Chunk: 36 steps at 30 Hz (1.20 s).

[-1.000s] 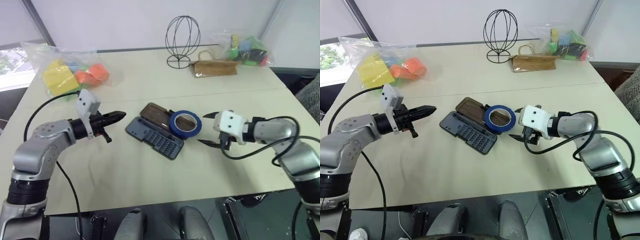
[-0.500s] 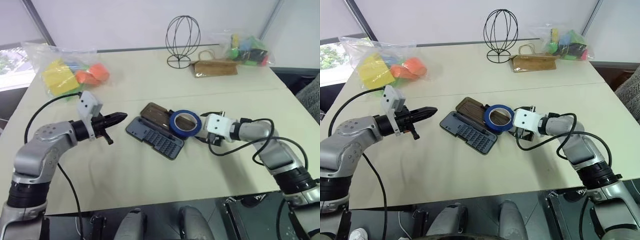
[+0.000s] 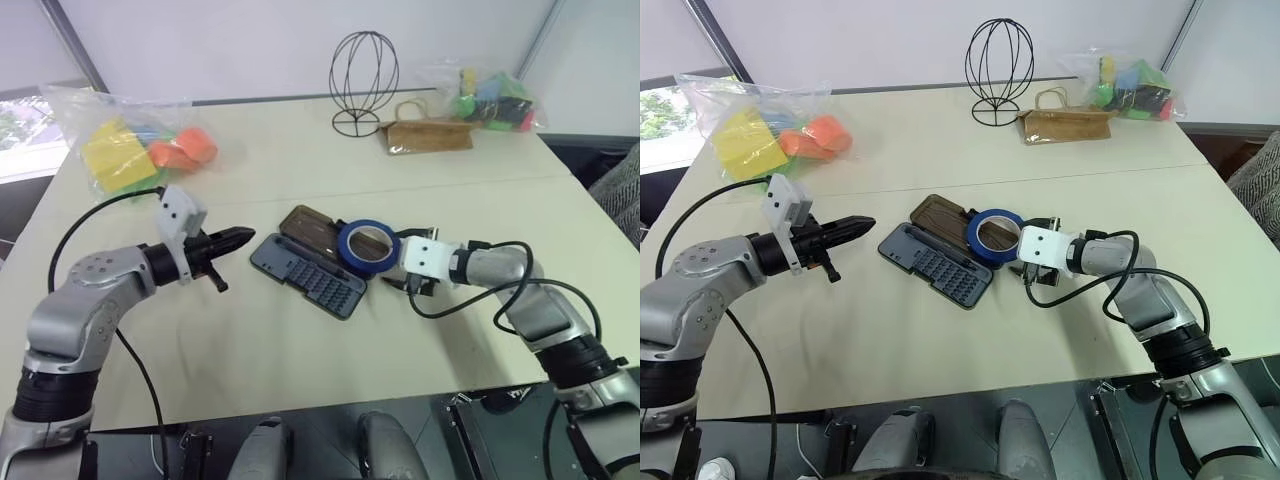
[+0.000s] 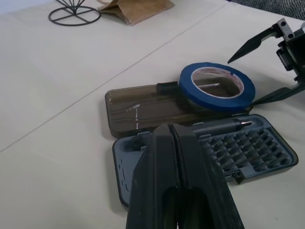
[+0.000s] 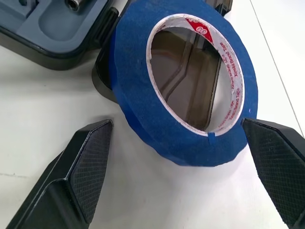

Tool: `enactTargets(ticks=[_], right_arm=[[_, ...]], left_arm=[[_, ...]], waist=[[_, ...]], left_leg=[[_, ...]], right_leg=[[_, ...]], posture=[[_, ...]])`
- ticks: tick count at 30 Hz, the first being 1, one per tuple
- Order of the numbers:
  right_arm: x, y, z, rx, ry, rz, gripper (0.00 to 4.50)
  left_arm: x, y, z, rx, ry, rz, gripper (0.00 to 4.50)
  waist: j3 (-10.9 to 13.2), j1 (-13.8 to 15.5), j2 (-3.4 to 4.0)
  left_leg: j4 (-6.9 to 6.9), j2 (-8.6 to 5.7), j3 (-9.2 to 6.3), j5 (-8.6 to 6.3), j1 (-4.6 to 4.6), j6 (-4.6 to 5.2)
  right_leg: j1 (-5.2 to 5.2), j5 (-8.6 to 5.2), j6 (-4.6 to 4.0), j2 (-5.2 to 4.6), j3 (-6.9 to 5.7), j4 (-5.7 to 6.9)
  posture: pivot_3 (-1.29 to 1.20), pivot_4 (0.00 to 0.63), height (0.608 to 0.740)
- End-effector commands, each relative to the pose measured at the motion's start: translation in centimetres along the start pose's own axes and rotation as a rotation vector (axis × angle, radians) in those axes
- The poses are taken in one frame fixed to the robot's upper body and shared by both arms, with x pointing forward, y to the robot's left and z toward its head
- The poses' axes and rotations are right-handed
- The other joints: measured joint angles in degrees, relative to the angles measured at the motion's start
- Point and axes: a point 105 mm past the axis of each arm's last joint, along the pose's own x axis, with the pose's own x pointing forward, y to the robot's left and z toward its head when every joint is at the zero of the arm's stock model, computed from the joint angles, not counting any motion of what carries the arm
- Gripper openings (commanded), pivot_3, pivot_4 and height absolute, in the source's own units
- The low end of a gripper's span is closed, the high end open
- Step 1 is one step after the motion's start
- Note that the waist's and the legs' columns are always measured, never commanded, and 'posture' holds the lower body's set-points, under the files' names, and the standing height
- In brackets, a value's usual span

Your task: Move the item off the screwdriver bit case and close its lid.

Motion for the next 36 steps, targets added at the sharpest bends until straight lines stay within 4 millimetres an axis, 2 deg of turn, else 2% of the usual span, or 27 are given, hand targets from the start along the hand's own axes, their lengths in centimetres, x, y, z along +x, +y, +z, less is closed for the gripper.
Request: enactTargets(ticks=[1, 7, 8, 10, 14, 16, 17, 24, 28, 36], right_arm=[[0.2, -0.6, 0.3, -0.021, -0.016, -0.018, 4.47], [0.6, 0.1, -0.2, -0.047, -0.009, 0.05, 4.47], [0.7, 0.2, -0.2, -0.047, -0.008, 0.062, 4.24], [0.8, 0.3, -0.4, -0.049, -0.007, 0.082, 3.66], [0.9, 0.6, -0.6, -0.047, 0.0, 0.112, 1.57], [1.0, 0.7, -0.9, -0.059, 0.009, 0.127, 0.62], [1.0, 0.8, -1.0, -0.066, 0.012, 0.136, 0.3], [0.4, 0.3, -1.2, -0.074, 0.024, 0.13, 0.3], [-1.4, -1.5, -1.0, -0.068, 0.033, 0.047, 0.3], [-6.6, -9.9, 0.6, 0.058, -0.014, -0.427, 0.3]], left_arm=[[-0.2, 0.1, 1.4, 0.04, -0.039, 0.013, 0.0], [-0.2, 0.2, 1.4, 0.044, -0.043, 0.02, 0.0], [-0.2, 0.2, 1.4, 0.046, -0.045, 0.024, 0.0], [-0.2, 0.2, 1.4, 0.047, -0.049, 0.03, 0.0], [-0.3, 0.3, 1.3, 0.047, -0.052, 0.041, 0.0], [-0.3, 0.3, 1.3, 0.048, -0.053, 0.047, 0.0], [-0.4, 0.3, 1.3, 0.049, -0.053, 0.05, 0.0], [-0.3, 0.4, 1.3, 0.05, -0.061, 0.06, 0.0], [-0.1, 0.4, 1.2, 0.054, -0.064, 0.061, 0.0], [0.3, 0.2, 1.1, 0.055, -0.064, 0.042, 0.0]], waist=[[0.0, 0.0, 0.0], [0.0, -0.1, 0.0], [0.0, -0.1, 0.0], [0.0, -0.1, 0.0], [0.0, -0.1, 0.0], [0.0, -0.1, -0.01], [0.0, -0.1, -0.02], [0.0, 0.0, -0.02], [0.0, 0.4, -0.02], [0.0, 0.2, -0.02]], left_leg=[[0.0, 0.0, 0.0, 0.0, 0.0, 0.0], [0.0, 0.0, 0.0, 0.0, 0.02, 0.0], [0.01, 0.0, 0.0, 0.0, 0.02, 0.0], [0.01, 0.0, 0.0, 0.0, 0.02, 0.0], [0.04, 0.0, 0.0, 0.01, 0.02, -0.01], [0.04, 0.0, 0.0, 0.01, 0.02, -0.01], [0.04, 0.0, -0.01, 0.01, 0.03, -0.01], [0.06, 0.0, -0.01, 0.01, 0.03, -0.01], [0.07, -0.01, -0.02, 0.01, 0.01, -0.01], [0.05, -0.03, -0.01, 0.01, -0.02, -0.01]], right_leg=[[0.0, 0.0, 0.0, 0.0, 0.0, 0.0], [0.0, 0.0, 0.0, 0.0, 0.0, 0.02], [0.0, 0.0, 0.0, 0.0, 0.0, 0.03], [0.0, 0.0, 0.0, 0.0, 0.0, 0.03], [0.01, 0.0, 0.0, 0.0, 0.0, 0.04], [0.01, 0.0, 0.0, 0.0, 0.0, 0.06], [0.01, 0.0, 0.0, 0.0, 0.0, 0.06], [0.02, 0.0, 0.0, 0.0, 0.0, 0.06], [0.02, 0.0, 0.0, -0.01, 0.0, 0.06], [-0.02, 0.0, 0.0, -0.02, 0.01, 0.06]], posture=[[0.0, 0.15, 0.74], [0.0, 0.15, 0.74], [0.0, 0.15, 0.74], [0.0, 0.15, 0.74], [0.0, 0.15, 0.74], [0.0, 0.15, 0.74], [0.0, 0.15, 0.74], [0.0, 0.15, 0.74], [0.0, 0.15, 0.74], [0.0, 0.15, 0.74]])
